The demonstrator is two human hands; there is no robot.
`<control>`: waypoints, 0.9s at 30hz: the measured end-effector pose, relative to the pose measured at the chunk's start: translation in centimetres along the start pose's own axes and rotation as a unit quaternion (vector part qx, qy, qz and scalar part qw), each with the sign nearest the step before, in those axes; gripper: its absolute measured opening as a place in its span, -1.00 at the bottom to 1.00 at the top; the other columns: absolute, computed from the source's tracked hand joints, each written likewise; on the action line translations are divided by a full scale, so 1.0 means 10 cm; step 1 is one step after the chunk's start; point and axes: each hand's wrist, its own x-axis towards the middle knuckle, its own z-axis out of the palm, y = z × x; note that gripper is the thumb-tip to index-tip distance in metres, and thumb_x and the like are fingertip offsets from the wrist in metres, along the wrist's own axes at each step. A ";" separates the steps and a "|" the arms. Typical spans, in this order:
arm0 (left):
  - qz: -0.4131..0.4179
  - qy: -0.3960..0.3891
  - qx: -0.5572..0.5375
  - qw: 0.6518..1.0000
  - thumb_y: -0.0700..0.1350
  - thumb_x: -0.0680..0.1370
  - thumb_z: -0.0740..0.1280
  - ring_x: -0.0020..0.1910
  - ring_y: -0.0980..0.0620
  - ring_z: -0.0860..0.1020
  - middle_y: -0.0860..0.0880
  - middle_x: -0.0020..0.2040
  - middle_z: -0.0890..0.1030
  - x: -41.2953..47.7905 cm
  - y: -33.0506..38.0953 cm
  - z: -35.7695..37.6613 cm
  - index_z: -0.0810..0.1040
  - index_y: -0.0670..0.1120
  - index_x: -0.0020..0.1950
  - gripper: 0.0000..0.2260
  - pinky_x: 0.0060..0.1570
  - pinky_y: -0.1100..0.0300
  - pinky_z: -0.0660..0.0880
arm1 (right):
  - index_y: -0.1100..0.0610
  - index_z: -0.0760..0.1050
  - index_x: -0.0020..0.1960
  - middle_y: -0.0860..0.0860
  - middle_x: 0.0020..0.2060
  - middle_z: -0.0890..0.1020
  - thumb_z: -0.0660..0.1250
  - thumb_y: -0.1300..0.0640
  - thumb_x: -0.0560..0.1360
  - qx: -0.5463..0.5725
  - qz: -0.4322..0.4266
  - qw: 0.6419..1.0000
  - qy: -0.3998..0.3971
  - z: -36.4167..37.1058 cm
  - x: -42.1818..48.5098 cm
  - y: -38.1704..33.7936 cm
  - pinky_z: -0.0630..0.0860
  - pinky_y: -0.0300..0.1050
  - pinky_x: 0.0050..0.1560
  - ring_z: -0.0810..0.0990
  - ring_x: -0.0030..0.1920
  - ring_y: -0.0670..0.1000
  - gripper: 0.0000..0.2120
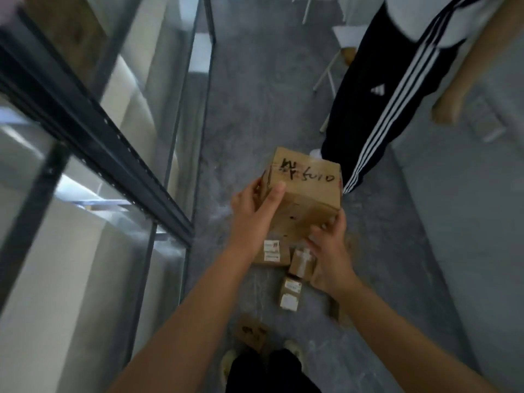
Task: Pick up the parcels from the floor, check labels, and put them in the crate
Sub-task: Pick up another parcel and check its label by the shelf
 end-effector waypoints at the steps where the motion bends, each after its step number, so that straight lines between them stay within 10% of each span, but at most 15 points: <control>1: 0.029 -0.005 0.000 1.000 0.50 0.30 0.28 0.26 -0.06 0.50 -0.10 0.29 0.48 -0.09 0.30 -0.03 0.47 0.07 0.31 -0.26 0.21 -0.11 0.49 | -0.14 0.10 0.38 -0.22 0.19 0.44 0.18 0.12 0.56 0.028 -0.005 0.999 0.023 0.02 -0.04 -0.32 0.45 -0.06 0.24 0.48 0.22 -0.14 -0.54; 9: 0.205 -0.065 -0.008 0.977 0.20 0.30 0.41 0.38 0.16 0.35 0.10 0.40 0.34 -0.86 1.66 -0.30 0.28 0.28 0.33 -0.37 0.34 0.11 0.39 | -0.15 0.40 -0.08 -0.12 -0.14 0.55 0.31 0.28 0.48 0.010 -0.164 0.985 0.047 0.12 -0.53 -1.91 0.59 -0.14 -0.03 0.61 0.00 -0.12 -0.70; 11: 0.224 -0.096 0.004 0.970 0.05 0.38 0.46 0.42 0.15 0.30 0.14 0.42 0.32 -0.94 1.76 -0.37 0.25 0.24 0.37 -0.37 0.32 0.19 0.37 | 0.04 0.44 0.11 -0.08 -0.12 0.63 0.17 0.39 0.57 0.027 -0.195 0.980 0.032 0.09 -0.58 -2.03 0.55 -0.38 -0.19 0.62 -0.08 -0.26 -0.71; 14: 0.240 -0.115 0.045 0.963 -0.15 0.45 0.44 0.35 0.21 0.32 0.17 0.35 0.36 -1.02 1.92 -0.47 0.26 0.14 0.37 -0.41 0.24 0.37 0.39 | 0.06 0.30 0.37 0.03 0.22 0.53 0.22 0.02 0.54 0.040 -0.230 0.972 0.004 0.05 -0.66 -2.19 0.55 -0.20 0.06 0.55 0.16 -0.12 -0.58; 18: 0.218 -0.161 0.015 0.963 -0.05 0.37 0.50 0.23 0.07 0.52 0.03 0.22 0.57 -1.11 2.13 -0.50 0.42 -0.04 0.34 -0.43 0.15 0.21 0.52 | -0.04 0.19 0.41 -0.04 0.41 0.29 0.31 -0.09 0.38 -0.086 -0.351 0.932 -0.029 0.04 -0.80 -2.39 0.41 -0.33 0.25 0.33 0.38 -0.18 -0.36; 22: 0.162 -0.178 -0.061 0.969 0.46 0.25 0.33 0.22 0.02 0.56 0.07 0.22 0.61 -1.22 2.30 -0.50 0.49 0.17 0.25 -0.34 0.16 -0.01 0.51 | 0.19 0.17 0.43 0.12 0.51 0.11 0.35 0.01 0.41 -0.210 -0.467 0.859 -0.017 0.03 -0.77 -2.46 0.15 -0.11 0.49 0.06 0.53 0.01 -0.32; 27: 0.163 -0.119 -0.089 0.975 0.29 0.32 0.33 0.16 0.01 0.58 0.01 0.23 0.59 -1.31 2.37 -0.57 0.43 0.09 0.34 -0.37 0.14 -0.05 0.56 | 0.29 0.13 0.43 0.17 0.51 0.06 0.34 0.00 0.44 -0.219 -0.507 0.832 -0.053 0.06 -0.78 -2.41 0.19 0.29 0.42 0.04 0.53 0.13 -0.29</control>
